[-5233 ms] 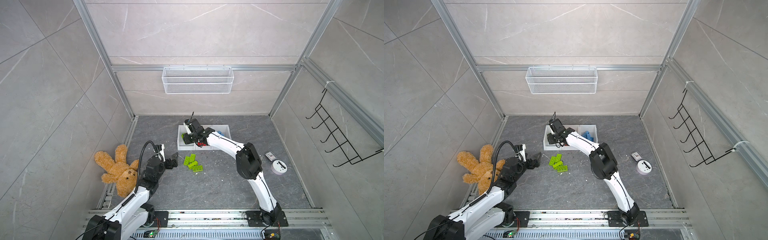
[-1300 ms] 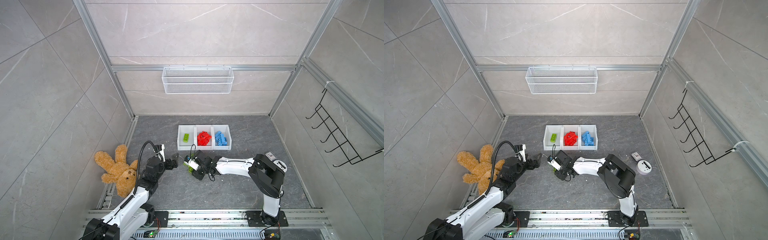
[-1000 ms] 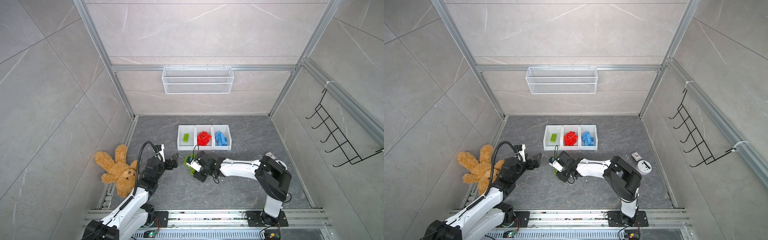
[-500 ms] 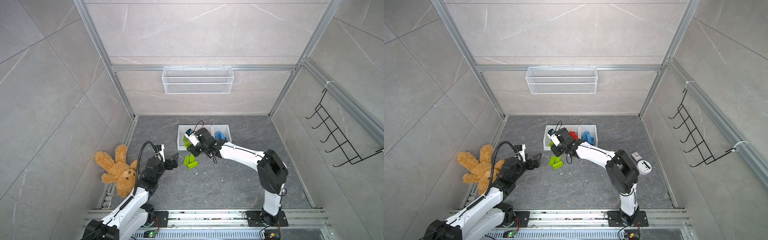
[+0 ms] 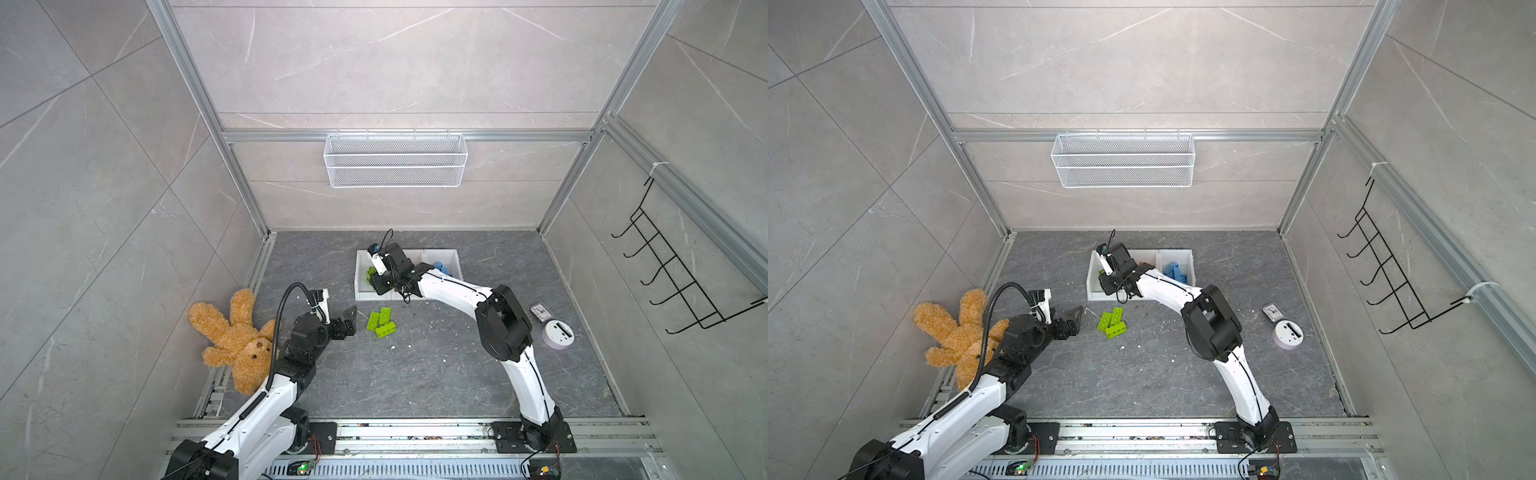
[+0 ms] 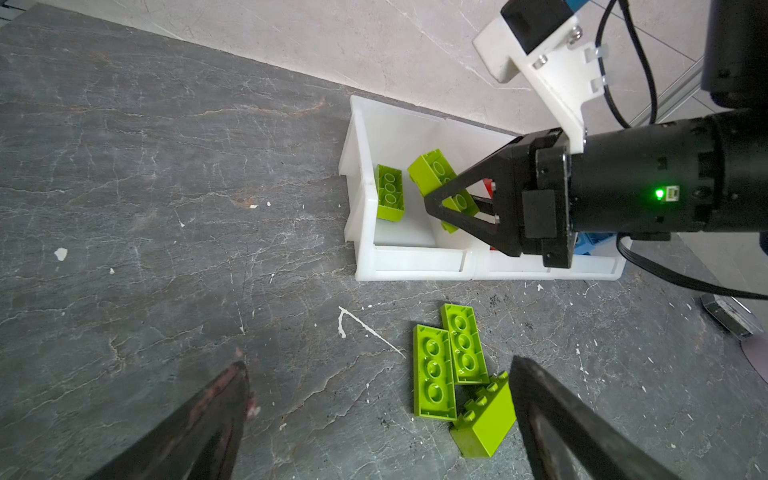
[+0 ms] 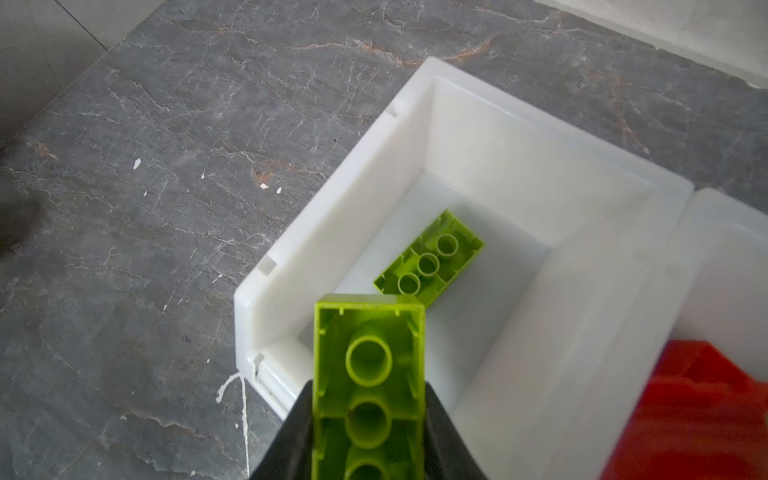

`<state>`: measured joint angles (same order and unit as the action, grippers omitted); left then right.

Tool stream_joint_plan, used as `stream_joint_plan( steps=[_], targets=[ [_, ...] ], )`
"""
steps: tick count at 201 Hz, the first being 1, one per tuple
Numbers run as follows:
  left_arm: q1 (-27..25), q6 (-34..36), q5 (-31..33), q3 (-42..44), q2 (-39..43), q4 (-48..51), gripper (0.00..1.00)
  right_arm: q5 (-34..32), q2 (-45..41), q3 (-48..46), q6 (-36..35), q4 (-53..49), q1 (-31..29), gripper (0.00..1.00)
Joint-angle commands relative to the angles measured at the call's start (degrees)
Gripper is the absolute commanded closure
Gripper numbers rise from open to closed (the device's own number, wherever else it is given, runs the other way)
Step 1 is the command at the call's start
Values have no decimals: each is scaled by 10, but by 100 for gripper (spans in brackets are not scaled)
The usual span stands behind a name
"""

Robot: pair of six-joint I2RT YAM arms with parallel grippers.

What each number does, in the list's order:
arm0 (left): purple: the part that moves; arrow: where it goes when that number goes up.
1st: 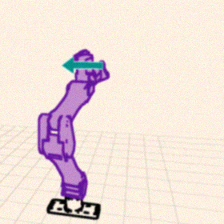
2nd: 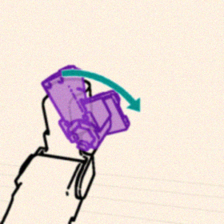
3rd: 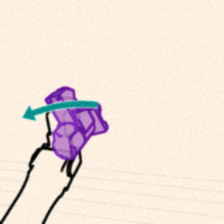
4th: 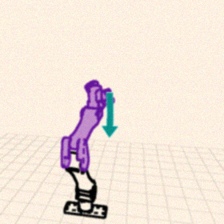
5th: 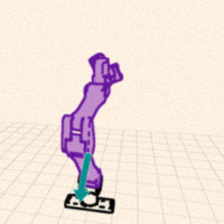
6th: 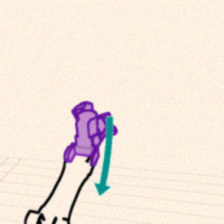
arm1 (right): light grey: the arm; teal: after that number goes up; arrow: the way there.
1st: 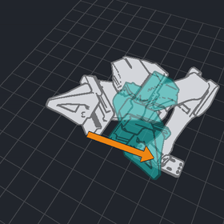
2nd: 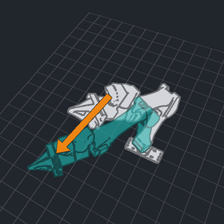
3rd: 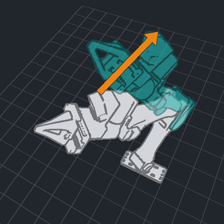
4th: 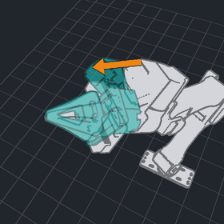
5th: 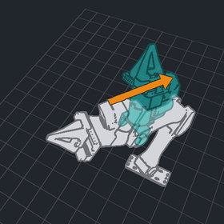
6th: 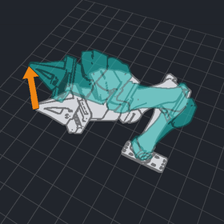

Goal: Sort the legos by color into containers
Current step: 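Open the right gripper to drop the brick in, then move the right gripper down to the upright lime-green brick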

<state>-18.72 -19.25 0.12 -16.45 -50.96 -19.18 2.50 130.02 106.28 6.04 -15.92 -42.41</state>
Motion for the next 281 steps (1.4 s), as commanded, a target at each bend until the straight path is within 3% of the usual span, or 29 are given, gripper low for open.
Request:
stream_joint_plan(
  steps=[1, 48, 83, 102, 135, 174, 214, 281],
  targets=[
    [-1, 16, 9, -1, 5, -10, 1, -9, 29, 45, 7, -39, -1, 67],
    [-1, 18, 12, -1, 6, -11, 1, -6, 42, 78, 3, -70, -2, 56],
    [-1, 17, 10, -1, 3, -11, 1, -11, 32, 86, -6, -89, -2, 26],
    [-1, 17, 10, -2, 3, -11, 1, 4, -1, 60, -9, -82, -5, 23],
    [-1, 18, 13, -1, 5, -12, 1, 9, -116, -66, 8, -44, -29, 17],
    [-1, 15, 12, 0, 8, -12, 1, -56, -203, -216, 55, -27, -72, 11],
    [-1, 13, 7, 3, 9, -17, 1, -67, -219, -300, 110, 5, -86, 10],
    [-1, 14, 7, 3, 7, -17, 1, -87, -177, -295, 108, 8, -108, 8]
  ],
)
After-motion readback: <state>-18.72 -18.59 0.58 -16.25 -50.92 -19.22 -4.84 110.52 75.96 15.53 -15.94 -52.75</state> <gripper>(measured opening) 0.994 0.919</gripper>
